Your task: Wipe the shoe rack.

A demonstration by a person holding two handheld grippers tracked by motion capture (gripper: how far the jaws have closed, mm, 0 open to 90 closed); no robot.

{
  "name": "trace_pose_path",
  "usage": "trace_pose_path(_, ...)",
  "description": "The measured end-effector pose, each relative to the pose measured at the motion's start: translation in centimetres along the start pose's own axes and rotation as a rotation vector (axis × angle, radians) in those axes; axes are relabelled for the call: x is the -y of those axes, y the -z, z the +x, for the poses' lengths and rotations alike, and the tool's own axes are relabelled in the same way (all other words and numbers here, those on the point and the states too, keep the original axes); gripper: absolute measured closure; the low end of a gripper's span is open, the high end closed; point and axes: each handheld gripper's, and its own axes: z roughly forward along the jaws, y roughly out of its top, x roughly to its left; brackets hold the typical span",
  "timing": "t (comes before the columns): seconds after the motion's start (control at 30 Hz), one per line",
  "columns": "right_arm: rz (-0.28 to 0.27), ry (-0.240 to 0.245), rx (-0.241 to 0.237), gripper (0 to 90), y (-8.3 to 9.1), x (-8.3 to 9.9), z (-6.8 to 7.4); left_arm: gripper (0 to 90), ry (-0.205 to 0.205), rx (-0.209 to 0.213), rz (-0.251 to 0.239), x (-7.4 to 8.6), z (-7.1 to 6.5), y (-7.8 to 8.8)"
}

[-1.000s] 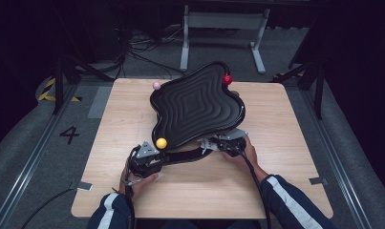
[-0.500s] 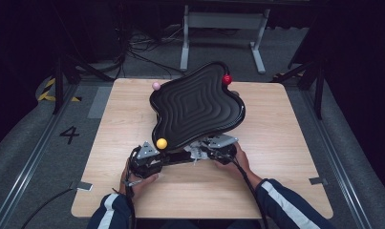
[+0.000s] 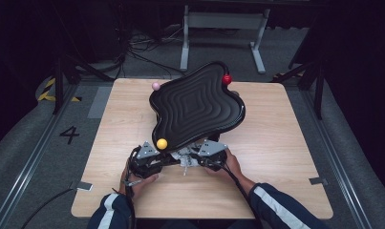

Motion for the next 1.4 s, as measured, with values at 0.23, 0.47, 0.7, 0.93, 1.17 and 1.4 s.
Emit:
trace_pose_path(0.23, 0.019, -0.054, 0.094, 79.1, 1.1, 1.8, -3.2, 71.8, 0.000, 0.001, 0.000, 0.0, 0.0, 0.0)
trace_pose_path(0.47, 0.049, -0.097, 0.168, 79.0, 1.9, 3.0, -6.0, 71.7, -0.012, -0.002, -0.002, 0.0, 0.0, -0.1)
trace_pose_path(0.7, 0.041, -0.141, 0.216, 79.0, 2.5, 3.6, -7.7, 71.7, -0.012, -0.001, -0.001, 0.0, 0.0, -0.1)
trace_pose_path(0.93, 0.042, -0.150, 0.236, 79.2, 2.8, 3.8, -8.1, 71.7, -0.005, 0.003, 0.001, 0.0, -0.1, -0.1)
trace_pose_path(1.17, 0.031, -0.157, 0.191, 79.3, 3.1, 3.9, -7.4, 71.7, -0.008, 0.006, -0.001, 0.0, 0.0, -0.1)
trace_pose_path(1.4, 0.047, -0.087, 0.117, 79.1, 2.5, 2.8, -4.6, 71.7, -0.008, 0.006, -0.001, 0.0, 0.0, -0.1)
